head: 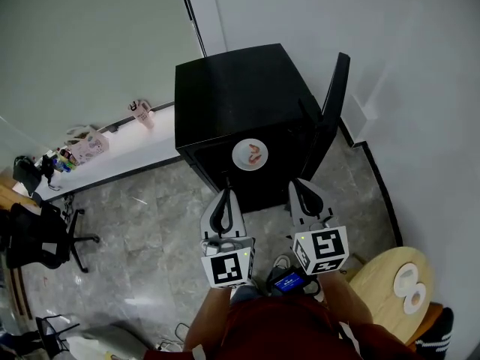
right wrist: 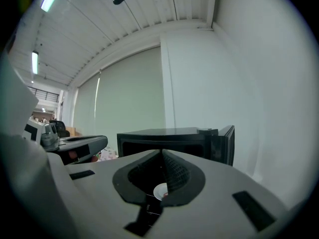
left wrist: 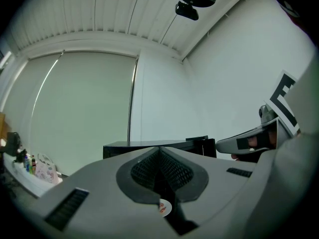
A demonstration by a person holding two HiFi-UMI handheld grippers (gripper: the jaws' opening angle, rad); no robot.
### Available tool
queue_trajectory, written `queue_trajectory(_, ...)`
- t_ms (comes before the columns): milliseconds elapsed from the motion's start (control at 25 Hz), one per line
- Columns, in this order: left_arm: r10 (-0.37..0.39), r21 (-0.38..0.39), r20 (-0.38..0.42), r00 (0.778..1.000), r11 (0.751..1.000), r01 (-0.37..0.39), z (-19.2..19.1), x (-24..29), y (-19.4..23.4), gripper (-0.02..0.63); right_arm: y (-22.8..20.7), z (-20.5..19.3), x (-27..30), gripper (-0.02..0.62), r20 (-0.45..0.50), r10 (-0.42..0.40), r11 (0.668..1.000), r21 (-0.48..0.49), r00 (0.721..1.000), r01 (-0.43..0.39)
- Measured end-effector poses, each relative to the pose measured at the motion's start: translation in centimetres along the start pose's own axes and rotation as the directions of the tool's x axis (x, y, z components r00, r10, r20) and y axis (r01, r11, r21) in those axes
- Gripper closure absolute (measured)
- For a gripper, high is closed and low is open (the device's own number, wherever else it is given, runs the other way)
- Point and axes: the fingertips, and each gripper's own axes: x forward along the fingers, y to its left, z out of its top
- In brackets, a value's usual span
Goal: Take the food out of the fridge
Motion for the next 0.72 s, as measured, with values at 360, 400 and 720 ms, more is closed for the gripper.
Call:
queue_trajectory(360,0.011,-0.05,0.014,1.0,0.999,-0.01,-0.4,2.1,1.4,0.594,0.6,-0.5,2.5,0.572,-0.007,0.023,1.0,-0.001,1.0,-0.023)
queue_trajectory(400,0.008,-0.051,0.007,1.0,0.999,-0.008,-0.6,2.2,1.7,0.593,0.8,-0.5,2.7,0.572,-0.011,0.019,1.0,-0.001,1.0,-0.019)
queue_trajectory(720,-0.001,-0.068,0.037,0.999,0.998,0.003,-0.8,3.4,2.9,0.593,1.7,-0.7,4.0,0.572,-0.028,0.002,1.0,-0.026,1.0,-0.003)
